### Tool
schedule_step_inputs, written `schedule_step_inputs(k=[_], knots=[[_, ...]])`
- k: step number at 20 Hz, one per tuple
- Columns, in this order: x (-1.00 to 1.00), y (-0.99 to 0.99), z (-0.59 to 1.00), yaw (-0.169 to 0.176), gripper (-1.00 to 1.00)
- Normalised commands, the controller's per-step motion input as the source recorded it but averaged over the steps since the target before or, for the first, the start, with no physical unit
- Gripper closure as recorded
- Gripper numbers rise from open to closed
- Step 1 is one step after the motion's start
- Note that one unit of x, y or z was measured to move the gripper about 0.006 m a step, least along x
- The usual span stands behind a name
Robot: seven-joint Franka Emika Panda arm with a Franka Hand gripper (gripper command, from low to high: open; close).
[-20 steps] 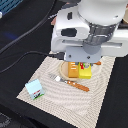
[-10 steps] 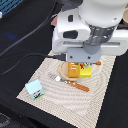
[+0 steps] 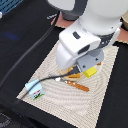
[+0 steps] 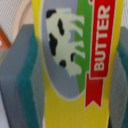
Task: Interact with the objects in diverse but meaningful ways.
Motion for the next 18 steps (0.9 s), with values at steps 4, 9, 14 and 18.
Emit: schedule_step_inputs(k=[4,9,14,18], knots=[[-0.75,0.35,0.23,0.053,1.0],[-0.46,0.03,0.04,0.041,1.0],[-0.88,0.0,-0.22,-0.003,1.0],[-1.0,0.0,-0.39,-0.004,1.0]])
